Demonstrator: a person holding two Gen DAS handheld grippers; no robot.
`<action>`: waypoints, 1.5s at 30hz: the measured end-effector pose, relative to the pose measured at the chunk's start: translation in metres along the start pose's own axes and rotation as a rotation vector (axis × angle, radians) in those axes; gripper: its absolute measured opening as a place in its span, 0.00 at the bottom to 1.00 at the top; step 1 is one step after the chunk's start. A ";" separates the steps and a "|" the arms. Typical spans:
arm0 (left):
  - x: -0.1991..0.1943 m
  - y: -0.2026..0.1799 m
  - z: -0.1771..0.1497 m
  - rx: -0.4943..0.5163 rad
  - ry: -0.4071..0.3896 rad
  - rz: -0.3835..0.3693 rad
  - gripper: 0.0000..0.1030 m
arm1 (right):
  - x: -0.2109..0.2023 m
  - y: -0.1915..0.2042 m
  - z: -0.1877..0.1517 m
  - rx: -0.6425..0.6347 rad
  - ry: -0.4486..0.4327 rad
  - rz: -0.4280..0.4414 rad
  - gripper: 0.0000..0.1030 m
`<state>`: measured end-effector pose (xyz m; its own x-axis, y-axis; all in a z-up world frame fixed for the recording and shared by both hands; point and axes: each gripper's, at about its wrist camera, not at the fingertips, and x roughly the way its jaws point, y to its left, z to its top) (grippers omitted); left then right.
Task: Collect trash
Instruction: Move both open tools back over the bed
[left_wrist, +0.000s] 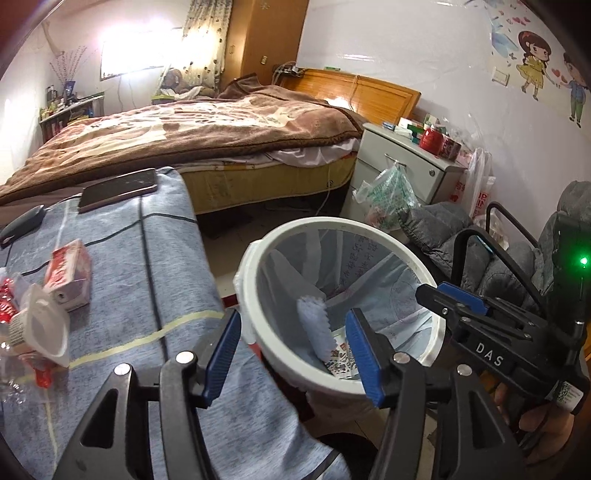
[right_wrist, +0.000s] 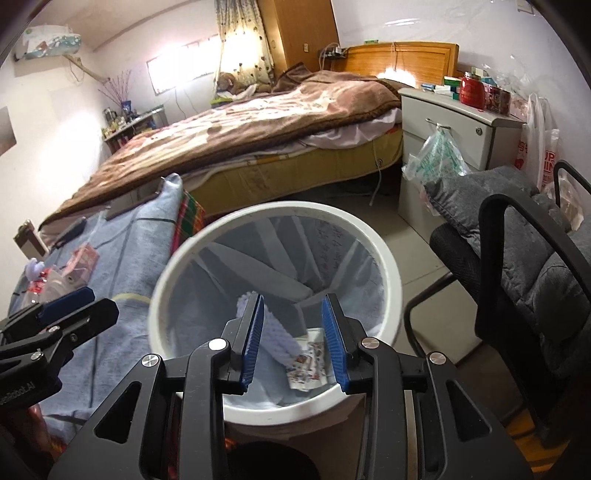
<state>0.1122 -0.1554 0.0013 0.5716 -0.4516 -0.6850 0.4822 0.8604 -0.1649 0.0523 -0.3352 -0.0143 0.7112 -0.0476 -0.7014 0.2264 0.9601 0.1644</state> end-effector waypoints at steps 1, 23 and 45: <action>-0.004 0.003 -0.001 -0.006 -0.004 0.004 0.59 | -0.001 0.004 0.000 -0.005 -0.005 0.006 0.35; -0.096 0.116 -0.047 -0.150 -0.138 0.273 0.62 | -0.009 0.102 -0.014 -0.116 -0.066 0.222 0.35; -0.145 0.238 -0.097 -0.332 -0.145 0.506 0.64 | 0.013 0.210 -0.027 -0.294 0.006 0.389 0.40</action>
<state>0.0795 0.1372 -0.0079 0.7712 0.0242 -0.6362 -0.0909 0.9932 -0.0724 0.0915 -0.1271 -0.0078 0.7017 0.3307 -0.6310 -0.2536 0.9437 0.2125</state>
